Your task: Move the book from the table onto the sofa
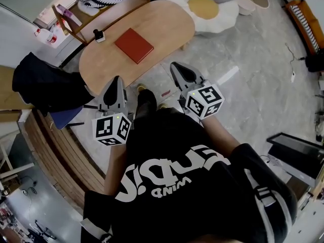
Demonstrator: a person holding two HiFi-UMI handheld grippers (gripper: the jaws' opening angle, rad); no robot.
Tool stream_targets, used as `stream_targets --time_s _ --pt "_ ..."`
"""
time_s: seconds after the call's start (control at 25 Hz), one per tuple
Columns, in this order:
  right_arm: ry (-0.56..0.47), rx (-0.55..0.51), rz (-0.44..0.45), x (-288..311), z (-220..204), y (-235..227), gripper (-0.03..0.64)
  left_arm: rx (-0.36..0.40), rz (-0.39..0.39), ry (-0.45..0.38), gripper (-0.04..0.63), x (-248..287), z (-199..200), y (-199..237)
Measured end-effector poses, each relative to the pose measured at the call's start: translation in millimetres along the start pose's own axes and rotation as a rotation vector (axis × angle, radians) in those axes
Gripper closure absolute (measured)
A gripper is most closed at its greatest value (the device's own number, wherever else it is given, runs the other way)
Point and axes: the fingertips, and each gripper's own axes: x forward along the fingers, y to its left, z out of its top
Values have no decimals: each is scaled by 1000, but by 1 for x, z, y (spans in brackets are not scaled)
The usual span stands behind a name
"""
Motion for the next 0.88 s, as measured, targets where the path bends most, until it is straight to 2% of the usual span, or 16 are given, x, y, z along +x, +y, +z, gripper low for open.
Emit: stream_targets --time_s 0.4,0.6,0.88 --pt "2 14 -21 74 23 -36 615 -9 -34 18 586 81 16 34" --pt "10 20 -25 123 40 -60 615 -25 -23 36 586 127 27 66" --pt "7 36 -40 185 57 -81 615 -9 -38 38 586 180 47 105"
